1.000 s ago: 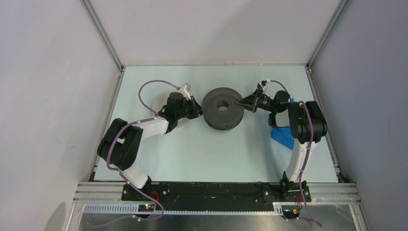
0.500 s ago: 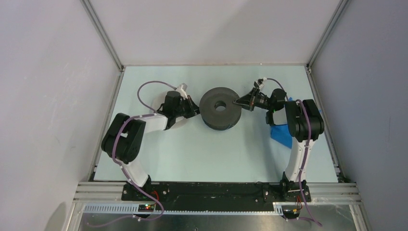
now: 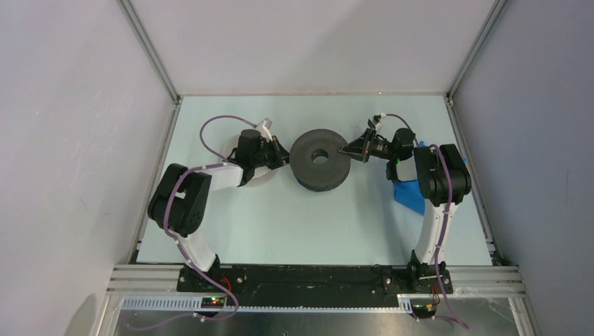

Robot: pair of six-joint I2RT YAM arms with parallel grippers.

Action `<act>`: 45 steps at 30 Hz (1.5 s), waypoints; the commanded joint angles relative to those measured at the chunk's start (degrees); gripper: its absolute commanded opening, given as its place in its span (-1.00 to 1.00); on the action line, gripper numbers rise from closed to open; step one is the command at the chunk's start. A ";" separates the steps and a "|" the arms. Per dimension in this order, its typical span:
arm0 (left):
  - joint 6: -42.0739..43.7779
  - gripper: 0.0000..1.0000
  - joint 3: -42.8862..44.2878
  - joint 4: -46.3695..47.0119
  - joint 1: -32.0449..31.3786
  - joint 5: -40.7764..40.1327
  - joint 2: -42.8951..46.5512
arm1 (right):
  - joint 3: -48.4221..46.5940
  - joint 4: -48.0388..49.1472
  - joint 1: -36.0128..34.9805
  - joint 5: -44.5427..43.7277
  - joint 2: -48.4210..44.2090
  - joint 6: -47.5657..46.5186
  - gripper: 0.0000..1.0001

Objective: Wrap the cables
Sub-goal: Wrap the cable around the cable reel.

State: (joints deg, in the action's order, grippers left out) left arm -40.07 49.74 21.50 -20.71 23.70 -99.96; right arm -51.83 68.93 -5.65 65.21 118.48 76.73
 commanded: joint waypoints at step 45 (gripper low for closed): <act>-1.39 -0.10 -5.39 -1.77 1.17 -0.18 18.12 | 0.24 -7.51 -0.47 -0.82 -3.87 0.08 -1.00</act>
State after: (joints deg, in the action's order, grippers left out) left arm -40.60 45.67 17.76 -18.09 24.99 -84.36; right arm -51.11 57.04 -5.93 63.72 116.68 74.91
